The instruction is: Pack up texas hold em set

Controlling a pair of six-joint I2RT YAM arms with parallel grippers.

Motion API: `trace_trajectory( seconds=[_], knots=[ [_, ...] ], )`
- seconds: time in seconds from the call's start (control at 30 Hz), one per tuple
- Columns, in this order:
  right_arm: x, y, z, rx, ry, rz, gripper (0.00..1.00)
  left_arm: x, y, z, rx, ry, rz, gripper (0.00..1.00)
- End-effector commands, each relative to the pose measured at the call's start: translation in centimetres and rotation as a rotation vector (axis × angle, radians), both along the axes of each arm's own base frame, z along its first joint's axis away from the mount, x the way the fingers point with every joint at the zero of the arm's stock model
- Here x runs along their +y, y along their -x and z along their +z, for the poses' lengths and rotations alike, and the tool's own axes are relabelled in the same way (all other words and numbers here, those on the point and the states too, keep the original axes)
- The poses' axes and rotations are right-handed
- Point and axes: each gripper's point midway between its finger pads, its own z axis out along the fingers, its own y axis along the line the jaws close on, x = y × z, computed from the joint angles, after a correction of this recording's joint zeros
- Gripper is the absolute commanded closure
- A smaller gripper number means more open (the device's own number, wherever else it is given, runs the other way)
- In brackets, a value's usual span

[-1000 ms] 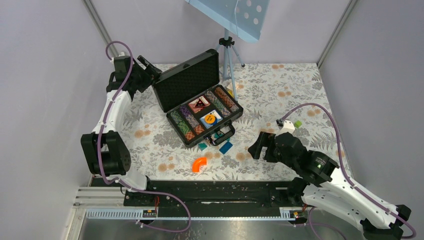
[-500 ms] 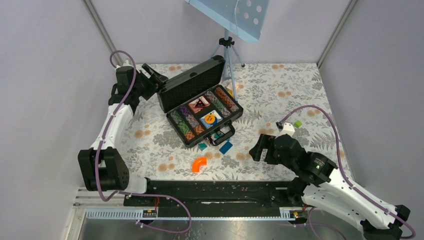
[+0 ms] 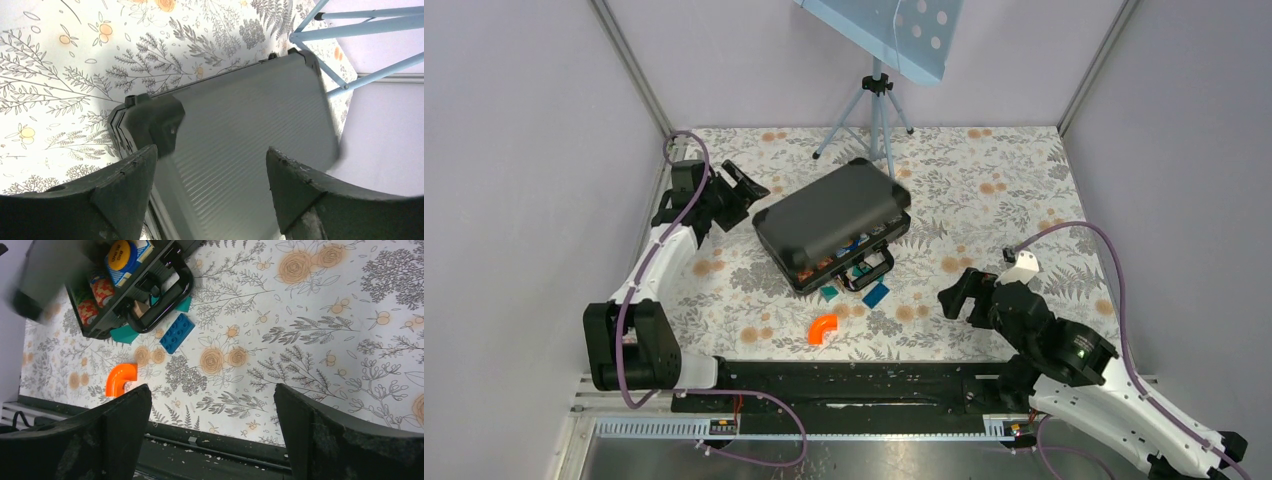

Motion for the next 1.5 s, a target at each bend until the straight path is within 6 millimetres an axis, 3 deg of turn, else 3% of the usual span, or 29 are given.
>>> trace_trajectory(
  seconds=[0.0, 0.3, 0.37, 0.67, 0.93, 1.07, 1.17, 1.3, 1.47],
  knots=[
    [-1.0, -0.9, 0.0, -0.033, 0.044, -0.054, 0.02, -0.6, 0.5, 1.8, -0.07, -0.006, -0.023, 0.22],
    [-1.1, -1.5, -0.8, -0.02, 0.108, -0.071, 0.01, -0.6, 1.7, 2.9, -0.107, -0.035, -0.038, 0.22],
    [-0.7, -1.7, -0.8, -0.019, 0.102, -0.061, 0.01, -1.9, 2.2, 2.9, -0.105, -0.069, -0.086, 0.22],
    [4.4, -2.4, -0.5, -0.015, -0.002, 0.082, 0.25, -8.2, 4.0, 1.7, -0.109, -0.245, -0.331, 0.22],
    [8.4, -4.9, -2.9, 0.13, 0.016, 0.134, 0.49, -8.3, 3.9, -1.4, -0.055, -0.362, -0.405, 0.24],
    [10.5, -7.1, -3.9, 0.115, -0.032, 0.138, 0.56, -9.5, 3.9, -2.4, -0.05, -0.387, -0.468, 0.26],
    [11.9, -8.6, -4.9, 0.116, -0.036, 0.133, 0.7, -10.4, 3.8, -2.8, -0.037, -0.4, -0.507, 0.27],
    [14.3, -10.6, -5.7, 0.127, -0.092, 0.113, 0.79, -11.8, 4.3, -3.8, -0.01, -0.369, -0.544, 0.28],
    [16.0, -12.4, -6.5, 0.146, -0.125, 0.068, 0.91, -12.7, 4.8, -4.6, 0.016, -0.346, -0.571, 0.28]
  ],
)
